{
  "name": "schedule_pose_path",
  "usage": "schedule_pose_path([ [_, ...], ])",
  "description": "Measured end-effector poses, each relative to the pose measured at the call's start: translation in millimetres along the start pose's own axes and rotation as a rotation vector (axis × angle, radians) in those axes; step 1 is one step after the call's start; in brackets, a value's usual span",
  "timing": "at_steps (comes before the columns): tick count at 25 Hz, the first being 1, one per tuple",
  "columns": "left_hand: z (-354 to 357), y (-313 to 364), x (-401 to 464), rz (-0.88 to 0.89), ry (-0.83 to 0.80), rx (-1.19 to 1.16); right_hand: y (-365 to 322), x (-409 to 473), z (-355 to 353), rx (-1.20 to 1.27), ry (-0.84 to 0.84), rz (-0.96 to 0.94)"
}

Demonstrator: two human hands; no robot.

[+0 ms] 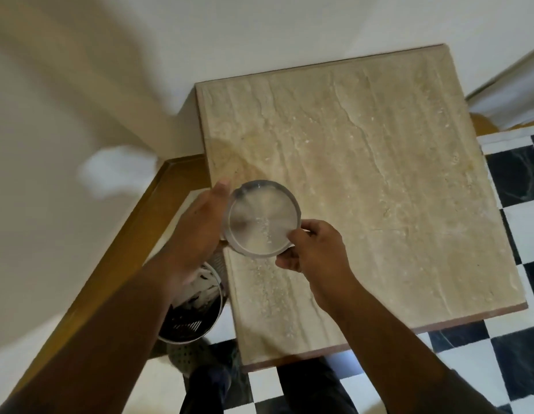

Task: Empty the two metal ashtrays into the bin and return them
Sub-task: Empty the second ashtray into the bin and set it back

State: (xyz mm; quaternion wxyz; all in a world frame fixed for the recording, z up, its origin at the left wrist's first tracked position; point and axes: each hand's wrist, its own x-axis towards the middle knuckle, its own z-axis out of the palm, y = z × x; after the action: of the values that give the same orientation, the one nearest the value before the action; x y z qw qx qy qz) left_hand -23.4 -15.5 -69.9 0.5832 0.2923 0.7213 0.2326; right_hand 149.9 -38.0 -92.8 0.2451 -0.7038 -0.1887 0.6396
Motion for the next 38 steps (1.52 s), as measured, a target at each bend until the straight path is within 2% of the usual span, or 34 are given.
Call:
schedule_pose_path([
  [5,-92,-79,-20,-0.257,0.078,-0.277,40,-14,87,-0.181,-0.203,0.015],
  [11,-143,-167,-34,-0.43,0.189,-0.447,103,-13,158,-0.335,-0.304,0.128],
  [15,-155,-214,-26,-0.472,0.218,-0.468,134,-1,179,-0.386,-0.34,0.15],
  [20,-162,-238,-12,-0.5,0.176,-0.509,144,6,175,-0.487,-0.453,0.083],
  [22,-172,-238,-4,-0.578,0.065,-0.586,137,4,172,-0.636,-0.495,-0.069],
  [23,-178,-238,2,-0.59,-0.045,-0.567,132,3,170,-0.742,-0.522,-0.175],
  [25,-189,-233,16,-0.574,-0.288,-0.415,118,-1,168,-0.963,-0.561,-0.402],
  [28,-200,-210,33,-0.527,-0.57,-0.168,105,1,161,-1.144,-0.67,-0.683],
  [31,-197,-186,43,-0.407,-0.731,0.194,105,9,158,-1.311,-0.801,-0.993],
  [34,-179,-183,43,-0.231,-0.645,0.589,118,11,153,-1.402,-0.788,-1.148],
  [38,-154,-222,27,0.183,-0.356,0.771,150,12,132,-1.398,-0.609,-1.087],
])
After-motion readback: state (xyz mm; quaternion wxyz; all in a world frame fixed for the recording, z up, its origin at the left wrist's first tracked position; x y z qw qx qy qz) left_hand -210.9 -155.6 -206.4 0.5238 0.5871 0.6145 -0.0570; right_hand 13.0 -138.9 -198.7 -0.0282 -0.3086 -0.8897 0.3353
